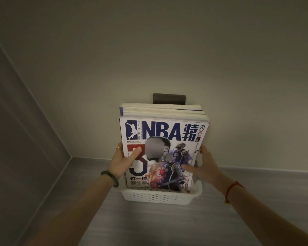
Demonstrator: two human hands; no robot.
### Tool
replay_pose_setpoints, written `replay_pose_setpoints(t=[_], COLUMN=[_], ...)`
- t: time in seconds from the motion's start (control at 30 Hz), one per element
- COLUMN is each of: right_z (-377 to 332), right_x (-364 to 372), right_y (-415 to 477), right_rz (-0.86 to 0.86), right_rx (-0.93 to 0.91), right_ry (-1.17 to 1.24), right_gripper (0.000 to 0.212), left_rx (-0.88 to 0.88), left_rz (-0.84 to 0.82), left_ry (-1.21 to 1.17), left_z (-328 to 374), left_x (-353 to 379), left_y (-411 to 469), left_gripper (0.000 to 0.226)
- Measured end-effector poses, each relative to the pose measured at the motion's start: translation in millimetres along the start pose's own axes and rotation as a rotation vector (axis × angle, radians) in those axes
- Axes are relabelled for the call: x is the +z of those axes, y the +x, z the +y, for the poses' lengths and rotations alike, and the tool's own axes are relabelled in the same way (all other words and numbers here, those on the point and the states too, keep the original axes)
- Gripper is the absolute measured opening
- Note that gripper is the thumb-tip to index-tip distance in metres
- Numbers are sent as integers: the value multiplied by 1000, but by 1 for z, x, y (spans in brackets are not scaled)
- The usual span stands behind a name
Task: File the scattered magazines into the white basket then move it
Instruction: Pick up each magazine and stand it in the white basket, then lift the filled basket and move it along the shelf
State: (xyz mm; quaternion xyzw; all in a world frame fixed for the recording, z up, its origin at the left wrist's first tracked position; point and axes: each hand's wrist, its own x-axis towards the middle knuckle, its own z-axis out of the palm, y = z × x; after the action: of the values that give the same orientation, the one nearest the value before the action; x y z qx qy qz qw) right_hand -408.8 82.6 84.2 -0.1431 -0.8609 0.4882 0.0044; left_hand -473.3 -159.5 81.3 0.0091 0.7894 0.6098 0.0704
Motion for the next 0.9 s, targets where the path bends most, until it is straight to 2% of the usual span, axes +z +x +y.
replay_pose_setpoints(t=[0.1, 0.2, 0.27, 0.33, 0.4, 0.47, 0.67, 0.9], right_z=[25, 31, 31, 31, 32, 32, 43, 76], right_x=[7, 19, 27, 34, 37, 36, 32, 7], right_y=[-16, -22, -19, -17, -18, -23, -56, -110], right_rz=[-81, -110, -57, 8, 49, 55, 62, 163], right_rx=[266, 391, 374, 346, 303, 283, 254, 259], right_ry=[39, 261, 215, 164, 141, 154, 176, 219], right_gripper=[96, 77, 55, 47, 46, 45, 53, 46], left_rx=[-50, -106, -151, -187, -205, -198, -217, -232], left_rz=[-32, -25, -20, 22, 78, 99, 103, 18], left_ry=[-7, -8, 59, 136, 157, 148, 75, 39], left_z=[-19, -33, -43, -51, -52, -52, -54, -50], left_x=[-1, -3, -3, -4, -4, -3, 5, 34], left_y=[-12, -15, -15, -15, -17, -19, -38, -73], left_gripper=[52, 68, 75, 65, 50, 46, 50, 51])
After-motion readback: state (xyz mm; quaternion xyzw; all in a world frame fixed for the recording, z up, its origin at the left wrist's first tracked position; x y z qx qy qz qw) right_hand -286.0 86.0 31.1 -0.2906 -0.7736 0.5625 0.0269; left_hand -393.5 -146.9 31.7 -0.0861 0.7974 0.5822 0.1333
